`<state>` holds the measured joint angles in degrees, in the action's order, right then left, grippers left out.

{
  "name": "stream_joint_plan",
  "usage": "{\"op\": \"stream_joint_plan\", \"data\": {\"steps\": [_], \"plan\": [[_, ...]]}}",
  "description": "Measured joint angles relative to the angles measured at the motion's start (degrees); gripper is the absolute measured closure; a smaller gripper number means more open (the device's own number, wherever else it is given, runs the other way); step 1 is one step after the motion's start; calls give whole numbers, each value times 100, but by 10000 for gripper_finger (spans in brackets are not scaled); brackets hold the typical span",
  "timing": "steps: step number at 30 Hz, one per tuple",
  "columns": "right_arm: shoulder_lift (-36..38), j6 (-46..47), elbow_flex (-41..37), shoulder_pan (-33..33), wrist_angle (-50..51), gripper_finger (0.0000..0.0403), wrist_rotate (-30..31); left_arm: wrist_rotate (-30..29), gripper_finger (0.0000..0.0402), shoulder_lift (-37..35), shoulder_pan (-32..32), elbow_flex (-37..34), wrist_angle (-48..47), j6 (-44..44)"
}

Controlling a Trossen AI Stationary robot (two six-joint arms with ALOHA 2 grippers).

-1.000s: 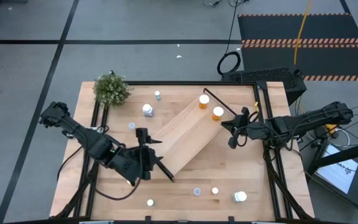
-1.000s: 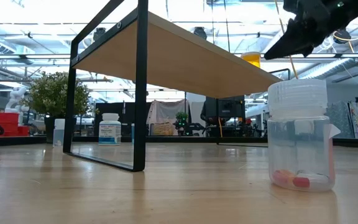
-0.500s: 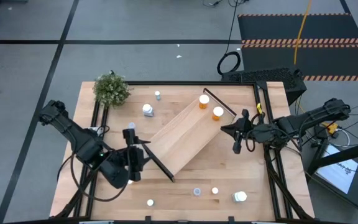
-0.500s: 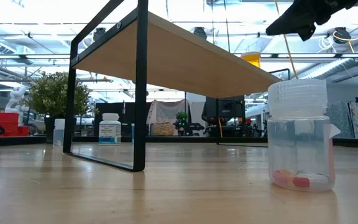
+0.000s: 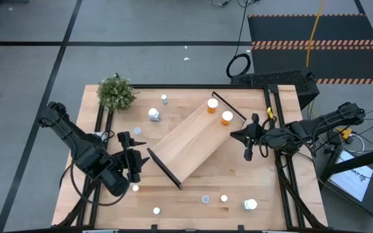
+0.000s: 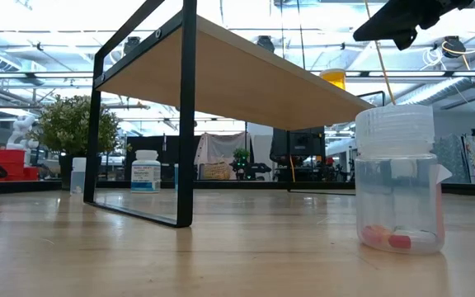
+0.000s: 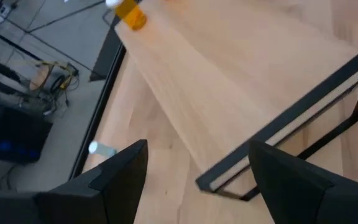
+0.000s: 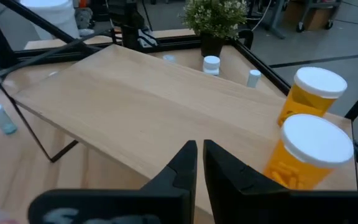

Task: Pick and place medicine bottles onto shelf by color
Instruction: Put the top transparent pill bottle on the shelf

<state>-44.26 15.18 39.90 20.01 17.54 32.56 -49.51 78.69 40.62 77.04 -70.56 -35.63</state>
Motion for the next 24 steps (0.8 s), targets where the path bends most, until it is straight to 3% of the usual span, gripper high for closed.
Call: {"op": "stream_joint_plan", "data": {"steps": [13,19,24], "plan": [[75,-118,0,-2,-11,381,-294,189,126,-1893,-191,-1770,168,-1075],[77,-335,0,-2,-13,381,-436,322,126,-2599,-759,-2456,174,-1421],[77,-582,0,-2,-45,381,-436,866,126,-2856,-1453,-2867,177,-1441]]}}
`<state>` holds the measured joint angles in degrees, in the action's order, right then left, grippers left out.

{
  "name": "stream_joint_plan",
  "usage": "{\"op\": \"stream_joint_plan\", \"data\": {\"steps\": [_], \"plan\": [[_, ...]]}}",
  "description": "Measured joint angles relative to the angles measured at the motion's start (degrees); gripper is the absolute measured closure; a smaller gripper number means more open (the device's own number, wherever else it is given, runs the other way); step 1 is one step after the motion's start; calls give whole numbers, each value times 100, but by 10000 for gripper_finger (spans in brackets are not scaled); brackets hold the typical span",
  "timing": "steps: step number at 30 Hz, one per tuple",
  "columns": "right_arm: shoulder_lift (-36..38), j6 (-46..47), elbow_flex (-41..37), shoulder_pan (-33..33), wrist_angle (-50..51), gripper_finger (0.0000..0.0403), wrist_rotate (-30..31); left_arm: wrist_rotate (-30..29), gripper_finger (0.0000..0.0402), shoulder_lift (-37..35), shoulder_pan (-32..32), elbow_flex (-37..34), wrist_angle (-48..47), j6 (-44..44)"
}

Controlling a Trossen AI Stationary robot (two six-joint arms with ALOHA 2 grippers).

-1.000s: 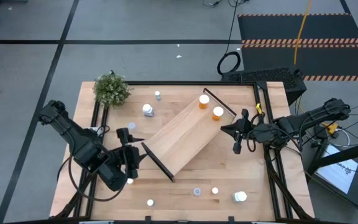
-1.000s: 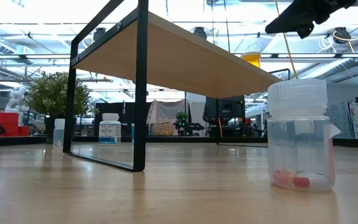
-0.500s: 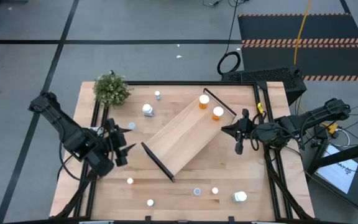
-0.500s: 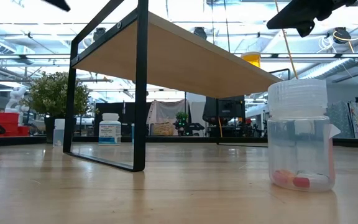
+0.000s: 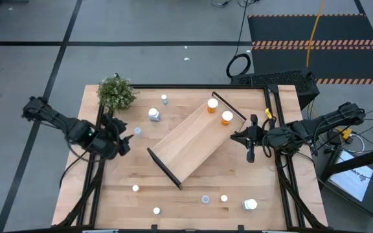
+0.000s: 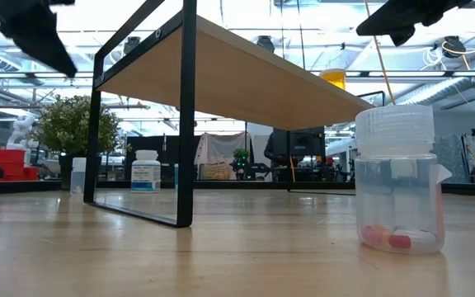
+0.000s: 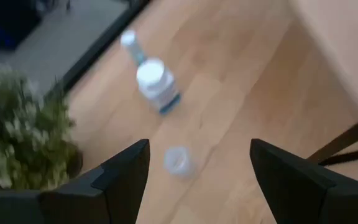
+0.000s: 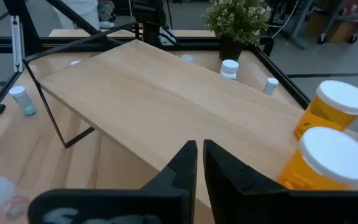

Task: Pick and place medicine bottles onto shelf by color
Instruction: Put the top transparent pill bottle on the shelf

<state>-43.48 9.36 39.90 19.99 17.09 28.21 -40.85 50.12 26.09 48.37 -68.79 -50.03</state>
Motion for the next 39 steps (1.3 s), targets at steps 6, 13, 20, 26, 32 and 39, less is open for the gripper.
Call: {"op": "stream_joint_plan", "data": {"steps": [6,13,20,26,32,39], "plan": [[0,-221,0,0,-205,381,0,673,126,7,-790,-306,246,181],[0,-279,0,0,-276,381,0,1421,126,9,-1798,-655,1236,943],[-2,-278,0,0,-275,381,0,1976,126,11,-2691,-978,1641,1094],[-2,-228,0,0,-349,381,0,2311,126,11,-3170,-1256,1862,945],[-2,-287,0,0,-599,381,2,2306,126,11,-3434,-1404,1982,836],[-4,-264,0,0,-593,381,0,2580,126,52,-3585,-1744,2680,1064]]}}
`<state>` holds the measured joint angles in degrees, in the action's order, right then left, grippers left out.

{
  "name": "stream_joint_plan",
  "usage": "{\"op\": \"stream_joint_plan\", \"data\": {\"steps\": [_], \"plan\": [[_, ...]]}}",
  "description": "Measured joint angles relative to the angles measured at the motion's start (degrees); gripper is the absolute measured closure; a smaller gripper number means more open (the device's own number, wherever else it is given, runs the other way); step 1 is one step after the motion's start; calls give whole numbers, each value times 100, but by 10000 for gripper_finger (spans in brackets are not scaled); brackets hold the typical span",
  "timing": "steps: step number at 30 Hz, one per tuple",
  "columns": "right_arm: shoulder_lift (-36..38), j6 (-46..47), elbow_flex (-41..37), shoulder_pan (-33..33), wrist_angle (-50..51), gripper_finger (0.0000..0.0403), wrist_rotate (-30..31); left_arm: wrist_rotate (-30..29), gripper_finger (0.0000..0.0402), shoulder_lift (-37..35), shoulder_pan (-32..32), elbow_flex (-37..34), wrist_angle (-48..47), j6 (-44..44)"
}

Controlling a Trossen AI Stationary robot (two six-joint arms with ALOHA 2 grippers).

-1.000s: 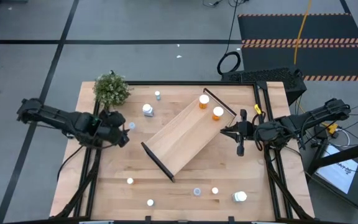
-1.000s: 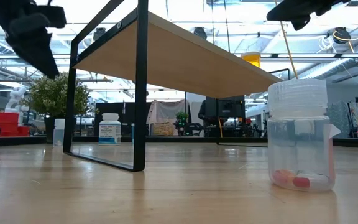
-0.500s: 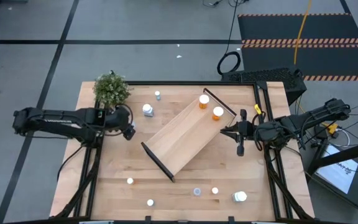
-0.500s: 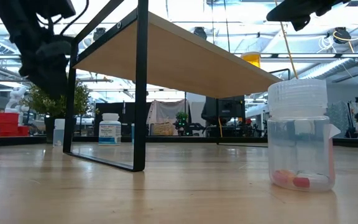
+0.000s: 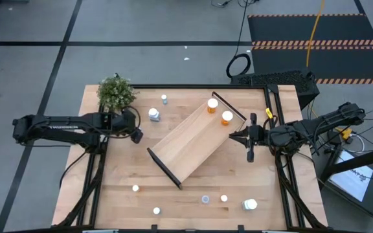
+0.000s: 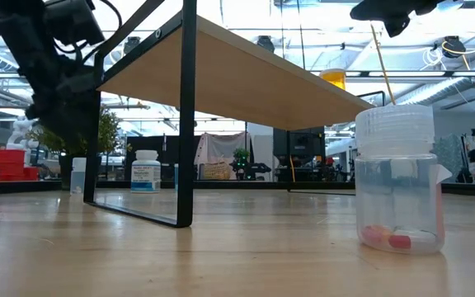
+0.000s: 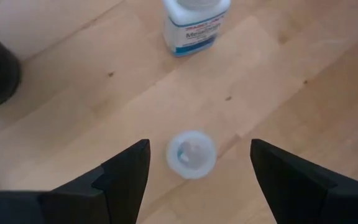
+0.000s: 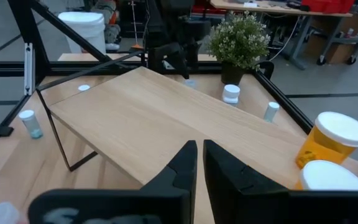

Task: Pick and place medicine bottles onto shelf by color
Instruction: Put the top transparent pill bottle on the shelf

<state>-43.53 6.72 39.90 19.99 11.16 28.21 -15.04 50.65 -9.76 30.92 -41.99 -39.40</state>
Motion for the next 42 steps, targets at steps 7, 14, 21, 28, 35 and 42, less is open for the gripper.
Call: {"op": "stream_joint_plan", "data": {"steps": [7,14,21,28,35,42], "plan": [[0,9,0,0,4,381,0,28,126,582,-75,-29,144,302],[0,26,0,0,22,381,-2,176,126,1275,-155,26,319,594],[0,13,0,0,24,381,-2,174,140,1378,-283,41,324,721],[0,9,0,0,24,381,-2,239,200,1376,-297,41,326,768],[0,9,0,0,24,381,-2,310,241,1376,-297,45,329,889],[0,9,0,0,26,381,-2,312,240,1376,-297,47,332,914]]}}
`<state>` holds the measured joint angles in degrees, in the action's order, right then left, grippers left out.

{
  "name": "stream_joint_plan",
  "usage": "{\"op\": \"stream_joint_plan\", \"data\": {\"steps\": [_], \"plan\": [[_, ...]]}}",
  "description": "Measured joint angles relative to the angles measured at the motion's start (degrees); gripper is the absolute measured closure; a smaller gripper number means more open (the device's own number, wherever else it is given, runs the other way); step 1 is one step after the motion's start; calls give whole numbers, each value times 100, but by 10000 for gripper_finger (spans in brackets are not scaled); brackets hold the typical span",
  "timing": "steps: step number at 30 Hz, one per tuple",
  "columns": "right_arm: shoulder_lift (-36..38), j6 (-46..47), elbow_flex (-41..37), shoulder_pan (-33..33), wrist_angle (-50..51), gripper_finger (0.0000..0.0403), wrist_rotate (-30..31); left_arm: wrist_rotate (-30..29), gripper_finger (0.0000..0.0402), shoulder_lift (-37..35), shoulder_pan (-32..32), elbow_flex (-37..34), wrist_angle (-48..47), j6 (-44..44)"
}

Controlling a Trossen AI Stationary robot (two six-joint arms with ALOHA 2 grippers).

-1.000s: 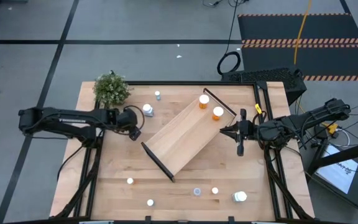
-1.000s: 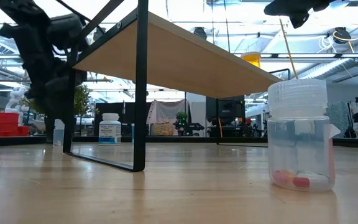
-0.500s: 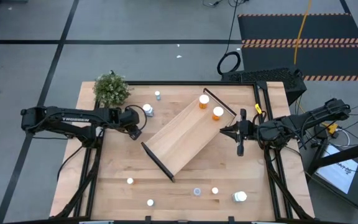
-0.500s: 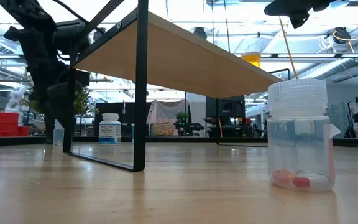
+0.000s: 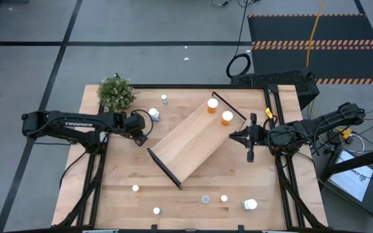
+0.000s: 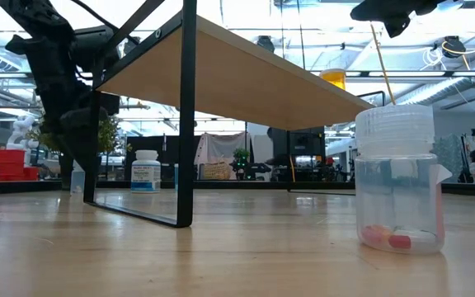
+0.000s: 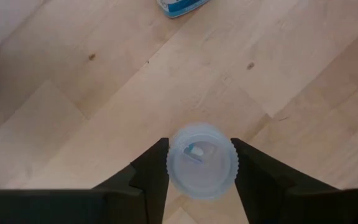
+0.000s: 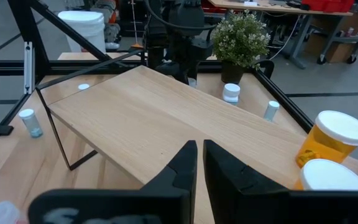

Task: Pick and place medicine bottles onto shelf by color
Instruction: Put the top transparent pill bottle on the shelf

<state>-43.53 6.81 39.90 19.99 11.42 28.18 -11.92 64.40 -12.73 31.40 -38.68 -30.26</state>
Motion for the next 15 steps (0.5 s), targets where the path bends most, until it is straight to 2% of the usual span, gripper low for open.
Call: {"op": "stream_joint_plan", "data": {"steps": [10,15], "plan": [[0,-43,-2,0,2,381,0,118,245,-2,0,24,-29,65],[0,-49,-2,0,2,381,0,351,246,-2,0,346,-199,282]]}}
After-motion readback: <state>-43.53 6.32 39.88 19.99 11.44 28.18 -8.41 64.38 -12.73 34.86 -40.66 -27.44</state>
